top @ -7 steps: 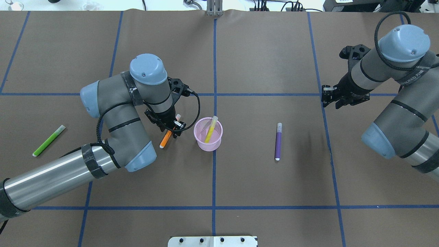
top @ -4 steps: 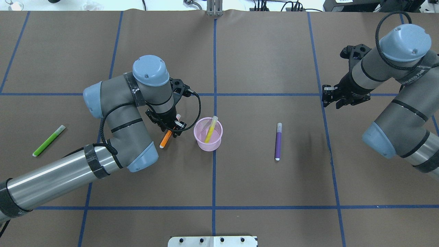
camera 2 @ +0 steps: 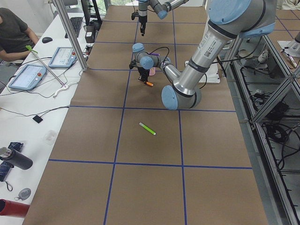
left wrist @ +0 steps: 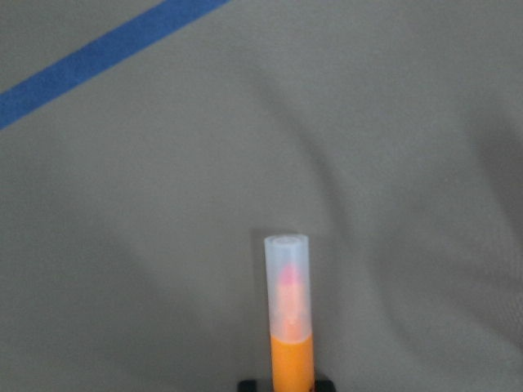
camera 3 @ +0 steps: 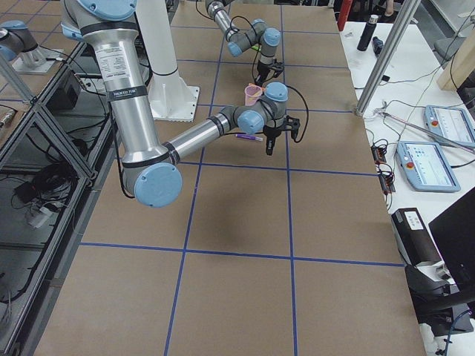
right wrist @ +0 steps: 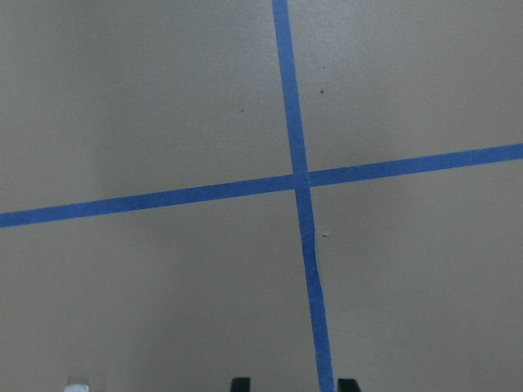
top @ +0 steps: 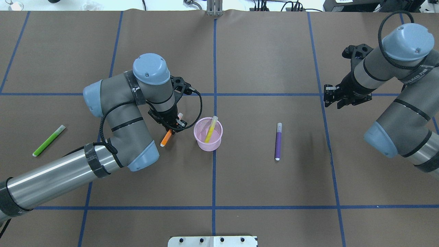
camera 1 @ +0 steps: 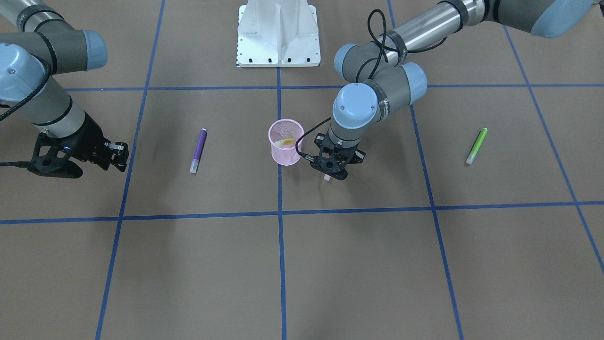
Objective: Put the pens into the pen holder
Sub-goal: 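Lift the orange marker and drop it into the pink cup with left gripper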
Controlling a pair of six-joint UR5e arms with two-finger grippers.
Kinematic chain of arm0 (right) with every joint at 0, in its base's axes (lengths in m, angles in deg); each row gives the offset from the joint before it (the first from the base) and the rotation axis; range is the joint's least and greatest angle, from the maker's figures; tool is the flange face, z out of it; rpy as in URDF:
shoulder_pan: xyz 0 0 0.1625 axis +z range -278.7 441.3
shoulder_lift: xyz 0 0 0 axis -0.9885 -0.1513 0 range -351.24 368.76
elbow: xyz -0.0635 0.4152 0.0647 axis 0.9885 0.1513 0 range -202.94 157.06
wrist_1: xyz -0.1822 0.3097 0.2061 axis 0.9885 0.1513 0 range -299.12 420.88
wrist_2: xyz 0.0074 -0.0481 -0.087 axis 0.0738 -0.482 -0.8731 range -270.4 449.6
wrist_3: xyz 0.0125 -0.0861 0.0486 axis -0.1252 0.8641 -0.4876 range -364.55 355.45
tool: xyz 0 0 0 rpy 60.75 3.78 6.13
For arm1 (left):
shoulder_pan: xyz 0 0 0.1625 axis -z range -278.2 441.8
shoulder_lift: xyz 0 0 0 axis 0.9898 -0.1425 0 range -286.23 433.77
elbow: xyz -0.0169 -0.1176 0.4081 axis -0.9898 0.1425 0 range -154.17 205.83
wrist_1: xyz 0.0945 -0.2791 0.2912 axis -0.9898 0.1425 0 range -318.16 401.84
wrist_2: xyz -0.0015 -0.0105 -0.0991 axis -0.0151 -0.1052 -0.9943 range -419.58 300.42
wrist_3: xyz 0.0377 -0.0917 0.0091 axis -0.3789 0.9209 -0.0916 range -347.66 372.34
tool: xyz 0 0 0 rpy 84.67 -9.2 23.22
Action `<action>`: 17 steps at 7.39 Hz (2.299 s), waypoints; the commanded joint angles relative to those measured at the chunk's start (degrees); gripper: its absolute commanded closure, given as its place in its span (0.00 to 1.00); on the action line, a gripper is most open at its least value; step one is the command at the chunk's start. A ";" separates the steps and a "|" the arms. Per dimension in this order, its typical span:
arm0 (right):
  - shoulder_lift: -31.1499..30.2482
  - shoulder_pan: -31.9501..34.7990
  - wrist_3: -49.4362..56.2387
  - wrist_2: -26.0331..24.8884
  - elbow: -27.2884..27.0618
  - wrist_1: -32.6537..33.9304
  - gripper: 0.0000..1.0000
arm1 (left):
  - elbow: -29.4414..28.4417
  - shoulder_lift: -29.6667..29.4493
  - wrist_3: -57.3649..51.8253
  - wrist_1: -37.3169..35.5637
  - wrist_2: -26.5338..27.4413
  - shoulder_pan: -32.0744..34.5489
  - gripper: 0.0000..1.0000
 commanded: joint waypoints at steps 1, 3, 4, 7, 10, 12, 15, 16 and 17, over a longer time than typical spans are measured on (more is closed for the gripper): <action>-0.02 0.76 0.00 0.39 -0.09 -0.16 0.54 | 7.29 -0.41 4.35 0.53 0.37 1.48 1.00; -0.02 0.76 0.00 0.31 -0.09 -0.16 0.54 | 15.65 -0.67 11.38 0.71 9.74 1.58 1.00; -0.02 0.67 0.00 0.31 -0.09 -0.16 0.54 | 15.42 -2.50 11.16 0.71 10.74 1.49 1.00; -0.19 0.67 0.00 0.04 -0.09 -0.25 0.53 | 14.63 -1.13 11.77 16.03 28.53 -6.57 1.00; -0.10 0.50 0.00 -0.22 0.18 -0.25 0.53 | 14.01 2.49 11.16 23.56 31.48 -7.47 1.00; -0.10 0.41 -0.09 -0.13 0.18 -0.25 0.52 | 14.01 2.76 11.59 23.56 31.49 -8.69 1.00; -0.02 0.15 -0.79 0.13 -0.26 -0.25 0.50 | 14.63 4.42 11.94 23.47 31.49 -10.64 1.00; -0.02 -0.29 -0.97 0.13 -0.18 -0.25 0.48 | 14.63 4.69 11.94 23.47 31.49 -10.81 1.00; 0.59 -2.21 -1.14 0.04 -0.44 -0.25 0.43 | 14.80 5.47 12.12 23.39 31.49 -11.07 0.84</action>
